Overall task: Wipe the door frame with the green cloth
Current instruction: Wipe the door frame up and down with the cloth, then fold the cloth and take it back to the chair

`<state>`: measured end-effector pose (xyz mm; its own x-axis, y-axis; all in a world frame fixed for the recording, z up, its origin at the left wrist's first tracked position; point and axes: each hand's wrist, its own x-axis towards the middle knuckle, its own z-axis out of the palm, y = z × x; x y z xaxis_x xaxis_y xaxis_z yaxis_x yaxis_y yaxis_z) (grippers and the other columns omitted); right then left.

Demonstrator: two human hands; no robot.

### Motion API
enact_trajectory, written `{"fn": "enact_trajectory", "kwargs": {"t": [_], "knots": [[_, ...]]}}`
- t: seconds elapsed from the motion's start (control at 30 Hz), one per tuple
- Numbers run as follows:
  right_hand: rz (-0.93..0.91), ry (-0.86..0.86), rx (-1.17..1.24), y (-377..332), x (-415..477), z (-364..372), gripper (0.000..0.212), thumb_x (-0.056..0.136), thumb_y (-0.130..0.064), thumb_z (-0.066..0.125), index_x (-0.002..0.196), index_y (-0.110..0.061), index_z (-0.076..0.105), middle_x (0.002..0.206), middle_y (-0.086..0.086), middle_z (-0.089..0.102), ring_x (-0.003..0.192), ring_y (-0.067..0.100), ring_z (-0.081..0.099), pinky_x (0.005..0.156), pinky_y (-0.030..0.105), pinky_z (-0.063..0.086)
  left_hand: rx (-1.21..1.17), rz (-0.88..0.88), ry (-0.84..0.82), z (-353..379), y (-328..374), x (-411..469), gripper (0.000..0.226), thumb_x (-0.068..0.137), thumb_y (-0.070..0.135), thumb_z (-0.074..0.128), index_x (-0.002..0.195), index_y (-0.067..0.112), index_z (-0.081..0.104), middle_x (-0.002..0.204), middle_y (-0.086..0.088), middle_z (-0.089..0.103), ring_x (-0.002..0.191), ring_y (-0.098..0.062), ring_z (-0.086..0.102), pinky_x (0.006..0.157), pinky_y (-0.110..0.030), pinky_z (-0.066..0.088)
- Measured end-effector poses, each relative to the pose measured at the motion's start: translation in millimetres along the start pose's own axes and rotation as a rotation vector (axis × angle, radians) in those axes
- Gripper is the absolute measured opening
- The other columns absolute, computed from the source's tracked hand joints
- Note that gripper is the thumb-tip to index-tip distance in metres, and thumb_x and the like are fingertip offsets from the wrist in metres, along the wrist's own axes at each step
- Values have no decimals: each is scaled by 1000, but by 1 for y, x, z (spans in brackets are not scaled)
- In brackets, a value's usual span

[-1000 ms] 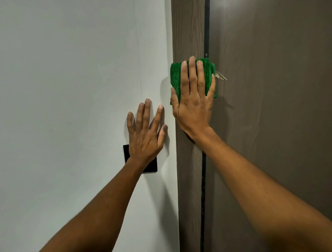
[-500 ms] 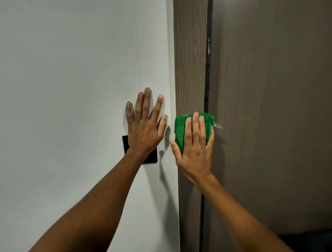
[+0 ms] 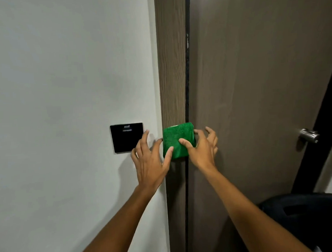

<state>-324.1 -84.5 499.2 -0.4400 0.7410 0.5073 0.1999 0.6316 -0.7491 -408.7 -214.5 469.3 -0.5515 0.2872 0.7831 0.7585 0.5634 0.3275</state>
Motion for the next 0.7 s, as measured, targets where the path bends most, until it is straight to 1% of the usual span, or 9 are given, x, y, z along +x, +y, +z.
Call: {"fn": "enact_trajectory", "kwargs": {"t": [0.1, 0.2, 0.27, 0.37, 0.43, 0.5, 0.57, 0.63, 0.7], "knots": [[39, -47, 166, 10, -5, -7, 39, 78, -39, 78, 103, -15, 62, 140, 6, 40, 136, 24, 30, 111, 48, 32, -127, 0, 15, 7, 13, -17, 48, 84, 51, 64, 117, 16, 62, 142, -9, 50, 129, -25, 41, 100, -43, 38], [102, -125, 282, 44, -21, -21, 36, 75, -35, 82, 98, -13, 64, 138, 1, 47, 132, 18, 37, 109, 35, 35, -347, -72, -18, 20, 29, -44, 40, 81, 41, 67, 112, 17, 58, 113, -1, 62, 112, -18, 49, 90, -36, 42], [236, -212, 436, 76, -36, -34, 32, 74, -30, 84, 94, -15, 64, 134, 3, 55, 125, 20, 52, 102, 39, 48, -617, -264, -196, 29, 41, -65, 32, 81, 35, 69, 108, 22, 55, 106, 5, 66, 103, -15, 60, 85, -33, 51], [475, -234, 589, 132, -62, -53, 36, 70, -22, 87, 90, -16, 58, 111, 14, 71, 89, 16, 71, 77, 34, 60, -873, -441, -456, 53, 65, -98, 20, 85, 19, 71, 94, 29, 57, 89, 6, 73, 83, -10, 72, 67, -24, 59], [596, -167, 612, 174, -79, -67, 45, 68, -18, 88, 90, -17, 50, 103, 11, 70, 85, 16, 69, 79, 39, 58, -873, -481, -598, 74, 86, -122, 21, 87, 11, 70, 92, 27, 58, 86, 1, 74, 77, -12, 73, 63, -20, 57], [688, -148, 620, 220, -97, -86, 55, 66, -17, 89, 97, -18, 44, 102, 5, 66, 88, 17, 68, 78, 40, 59, -833, -527, -726, 102, 109, -151, 17, 87, 11, 69, 97, 20, 59, 91, -7, 74, 81, -18, 72, 70, -26, 58], [793, -152, 607, 267, -117, -108, 65, 67, -15, 89, 112, -24, 43, 103, 2, 68, 88, 16, 71, 67, 33, 57, -747, -544, -854, 132, 133, -185, 20, 87, 18, 70, 104, 20, 59, 98, -8, 75, 86, -21, 72, 80, -35, 60], [903, -173, 587, 315, -139, -129, 59, 71, -12, 85, 115, -28, 48, 105, 5, 71, 85, 17, 72, 63, 32, 58, -651, -541, -961, 159, 159, -219, 28, 87, 25, 70, 112, 23, 57, 101, -8, 74, 90, -23, 71, 86, -40, 58], [978, -174, 543, 360, -167, -152, 52, 75, -7, 80, 116, -25, 53, 109, 9, 71, 88, 21, 72, 67, 34, 59, -569, -518, -1059, 181, 186, -259, 33, 87, 28, 69, 116, 23, 54, 105, -7, 71, 95, -25, 68, 89, -40, 55]]}}
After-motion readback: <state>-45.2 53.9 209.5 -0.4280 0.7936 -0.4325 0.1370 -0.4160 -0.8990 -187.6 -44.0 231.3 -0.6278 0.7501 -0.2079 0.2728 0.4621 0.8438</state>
